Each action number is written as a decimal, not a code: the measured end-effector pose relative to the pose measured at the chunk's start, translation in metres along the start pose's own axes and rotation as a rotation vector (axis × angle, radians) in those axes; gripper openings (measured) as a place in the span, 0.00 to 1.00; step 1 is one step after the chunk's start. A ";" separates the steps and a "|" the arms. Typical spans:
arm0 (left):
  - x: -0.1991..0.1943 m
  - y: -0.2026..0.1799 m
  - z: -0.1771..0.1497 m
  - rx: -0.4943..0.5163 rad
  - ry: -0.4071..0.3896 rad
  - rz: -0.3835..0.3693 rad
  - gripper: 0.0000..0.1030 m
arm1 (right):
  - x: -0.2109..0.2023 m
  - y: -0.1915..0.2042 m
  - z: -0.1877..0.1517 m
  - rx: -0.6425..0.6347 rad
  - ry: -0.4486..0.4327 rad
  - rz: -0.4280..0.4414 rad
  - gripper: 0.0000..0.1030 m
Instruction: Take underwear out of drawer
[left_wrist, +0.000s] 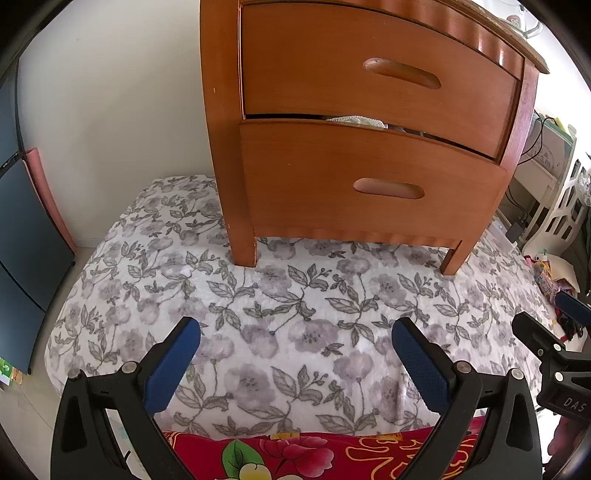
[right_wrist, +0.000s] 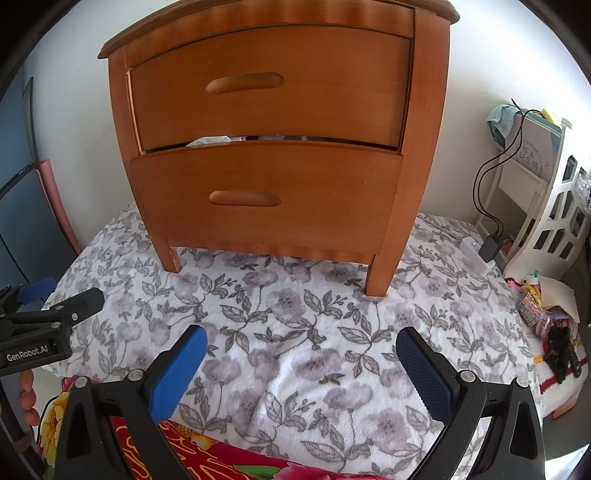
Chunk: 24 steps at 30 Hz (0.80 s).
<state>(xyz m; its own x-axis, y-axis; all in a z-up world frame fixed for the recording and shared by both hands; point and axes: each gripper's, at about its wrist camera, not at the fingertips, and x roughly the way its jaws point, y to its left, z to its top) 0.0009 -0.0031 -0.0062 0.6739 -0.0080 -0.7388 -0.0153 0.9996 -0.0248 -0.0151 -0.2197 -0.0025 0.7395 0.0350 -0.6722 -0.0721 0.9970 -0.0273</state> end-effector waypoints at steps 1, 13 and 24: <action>0.000 0.000 0.000 0.000 0.000 0.000 1.00 | 0.000 0.000 0.000 0.000 0.001 0.000 1.00; 0.001 0.001 -0.005 -0.005 0.010 -0.008 1.00 | 0.003 0.000 -0.002 -0.002 0.018 0.002 1.00; 0.000 0.003 -0.003 -0.007 0.019 -0.008 1.00 | 0.003 0.000 -0.002 -0.004 0.025 0.001 1.00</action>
<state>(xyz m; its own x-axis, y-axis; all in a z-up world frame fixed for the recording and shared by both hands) -0.0015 -0.0001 -0.0088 0.6601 -0.0166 -0.7510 -0.0153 0.9992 -0.0356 -0.0146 -0.2196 -0.0062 0.7225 0.0341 -0.6905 -0.0757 0.9967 -0.0300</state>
